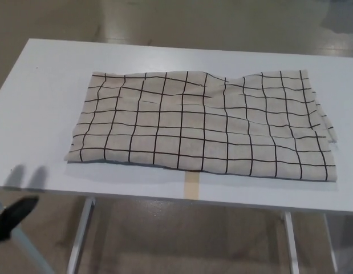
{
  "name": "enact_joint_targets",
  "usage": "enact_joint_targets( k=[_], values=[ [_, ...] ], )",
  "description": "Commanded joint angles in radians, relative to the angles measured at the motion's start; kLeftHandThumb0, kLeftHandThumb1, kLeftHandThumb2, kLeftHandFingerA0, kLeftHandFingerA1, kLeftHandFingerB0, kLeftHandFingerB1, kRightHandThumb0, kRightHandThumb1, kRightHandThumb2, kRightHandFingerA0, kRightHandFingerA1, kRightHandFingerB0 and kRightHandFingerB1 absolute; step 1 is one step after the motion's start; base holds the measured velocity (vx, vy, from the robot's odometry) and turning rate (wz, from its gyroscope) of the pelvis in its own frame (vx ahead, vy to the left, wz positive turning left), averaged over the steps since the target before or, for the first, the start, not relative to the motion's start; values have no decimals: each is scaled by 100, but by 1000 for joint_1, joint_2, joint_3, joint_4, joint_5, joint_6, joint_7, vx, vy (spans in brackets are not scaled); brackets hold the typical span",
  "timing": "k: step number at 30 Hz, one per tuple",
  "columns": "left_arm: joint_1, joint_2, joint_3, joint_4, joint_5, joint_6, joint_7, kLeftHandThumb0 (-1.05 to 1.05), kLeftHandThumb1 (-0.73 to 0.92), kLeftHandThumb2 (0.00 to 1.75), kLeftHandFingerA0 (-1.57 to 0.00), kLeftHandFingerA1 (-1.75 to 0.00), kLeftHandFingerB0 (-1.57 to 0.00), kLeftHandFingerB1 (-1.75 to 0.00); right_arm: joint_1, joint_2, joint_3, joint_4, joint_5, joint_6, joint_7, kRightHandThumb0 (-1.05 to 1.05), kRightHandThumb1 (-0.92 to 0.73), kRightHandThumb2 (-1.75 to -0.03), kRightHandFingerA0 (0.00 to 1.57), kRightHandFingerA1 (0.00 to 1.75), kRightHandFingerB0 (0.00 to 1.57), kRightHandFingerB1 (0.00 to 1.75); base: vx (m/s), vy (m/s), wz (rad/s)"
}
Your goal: Use the left hand to fold a white towel with checkered patterns in half.
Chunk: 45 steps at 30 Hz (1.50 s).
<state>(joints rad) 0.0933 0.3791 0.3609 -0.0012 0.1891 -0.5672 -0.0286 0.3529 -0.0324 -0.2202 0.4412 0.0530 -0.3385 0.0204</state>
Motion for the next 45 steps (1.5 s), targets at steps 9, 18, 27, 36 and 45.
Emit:
enact_joint_targets(
  k=[9,18,27,36,45],
  values=[
    [-486,164,-389,421,517,139,74,-58,37,75,0,-10,0,-19,23,-12,21,80,-70,-169,-56,-32,-67,-60,42,61,41,58,0,0,0],
    [-652,138,-578,666,622,254,157,-57,36,74,0,-9,0,-17,31,-3,15,99,-58,-183,-50,-29,-67,-59,43,62,43,58,0,0,0],
    [-771,108,-748,943,653,311,257,-55,36,73,0,-10,0,-17,42,-3,23,88,-62,-181,-46,-29,-67,-60,43,62,44,58,0,0,0],
    [-834,82,-869,1101,652,343,333,-54,35,72,0,-9,0,-19,41,-6,23,109,-68,-213,-59,-29,-67,-60,44,62,45,59,0,0,0],
    [-874,41,-960,1185,651,400,344,-54,35,71,0,-9,0,-19,44,-1,24,103,-52,-203,-47,-29,-67,-60,44,63,46,59,0,0,0]
  ],
)
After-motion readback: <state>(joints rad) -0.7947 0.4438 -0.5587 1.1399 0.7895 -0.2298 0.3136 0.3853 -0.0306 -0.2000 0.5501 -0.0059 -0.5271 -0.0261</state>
